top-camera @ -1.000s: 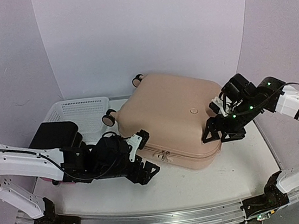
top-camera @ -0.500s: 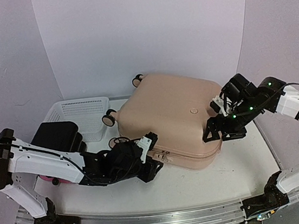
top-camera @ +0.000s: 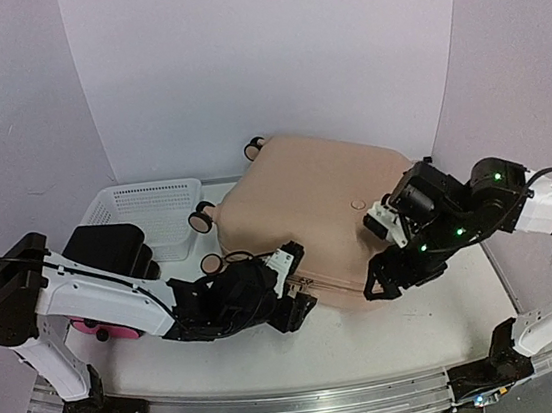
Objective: Open, take out, and arrange the luggage
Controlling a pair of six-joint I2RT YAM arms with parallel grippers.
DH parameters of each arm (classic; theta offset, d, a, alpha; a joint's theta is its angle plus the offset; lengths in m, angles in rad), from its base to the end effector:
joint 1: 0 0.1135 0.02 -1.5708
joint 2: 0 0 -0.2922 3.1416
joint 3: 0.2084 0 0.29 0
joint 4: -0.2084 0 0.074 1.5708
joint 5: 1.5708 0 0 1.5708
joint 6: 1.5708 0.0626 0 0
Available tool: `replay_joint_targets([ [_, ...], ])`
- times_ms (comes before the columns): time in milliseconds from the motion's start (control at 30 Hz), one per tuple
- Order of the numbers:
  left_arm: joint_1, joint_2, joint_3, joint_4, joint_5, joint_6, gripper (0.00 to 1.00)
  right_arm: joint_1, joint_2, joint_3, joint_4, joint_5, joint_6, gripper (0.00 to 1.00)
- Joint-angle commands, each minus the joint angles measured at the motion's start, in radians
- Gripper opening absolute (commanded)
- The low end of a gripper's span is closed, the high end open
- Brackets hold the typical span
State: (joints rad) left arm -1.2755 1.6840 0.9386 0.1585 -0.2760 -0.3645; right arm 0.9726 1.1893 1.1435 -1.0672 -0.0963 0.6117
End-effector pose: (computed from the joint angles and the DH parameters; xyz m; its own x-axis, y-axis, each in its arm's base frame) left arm 0.1368 -0.3911 0.1811 -0.4552 0.3178 -0.8318 0.7409 0.6533 -0.1558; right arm 0.1401 0.2163 0.3094 -0.8997 -0.3051 -0.3123 -0.4029 0.8558 0.3244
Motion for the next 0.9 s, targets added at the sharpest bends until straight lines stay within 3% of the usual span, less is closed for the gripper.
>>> replay_joint_targets([
  [0, 0.011, -0.170, -0.057, 0.045, 0.018, -0.002, 0.71, 0.143, 0.054, 0.046, 0.059, 0.115, 0.054, 0.78],
  [133, 0.085, -0.359, -0.137, -0.033, 0.121, -0.033, 0.83, 0.232, 0.160, 0.061, 0.170, 0.202, 0.067, 0.75],
  [333, 0.345, -0.491, 0.035, -0.476, 0.251, -0.035, 0.89, 0.281, 0.325, 0.128, 0.253, 0.403, 0.041, 0.65],
  [567, 0.631, -0.285, 0.406, -0.758, 0.474, 0.121, 0.93, 0.271, 0.392, 0.114, 0.267, 0.636, 0.115, 0.67],
  [633, 0.665, -0.202, 0.487, -0.789, 0.516, 0.159, 0.93, 0.237, 0.359, 0.066, 0.266, 0.674, 0.147, 0.71],
  [733, 0.683, -0.075, 0.589, -0.832, 0.560, 0.203, 0.92, 0.128, 0.307, -0.009, 0.266, 0.608, 0.163, 0.73],
  [867, 0.683, 0.031, 0.640, -0.833, 0.691, 0.222, 0.95, 0.024, 0.223, -0.053, 0.268, 0.577, 0.072, 0.78],
])
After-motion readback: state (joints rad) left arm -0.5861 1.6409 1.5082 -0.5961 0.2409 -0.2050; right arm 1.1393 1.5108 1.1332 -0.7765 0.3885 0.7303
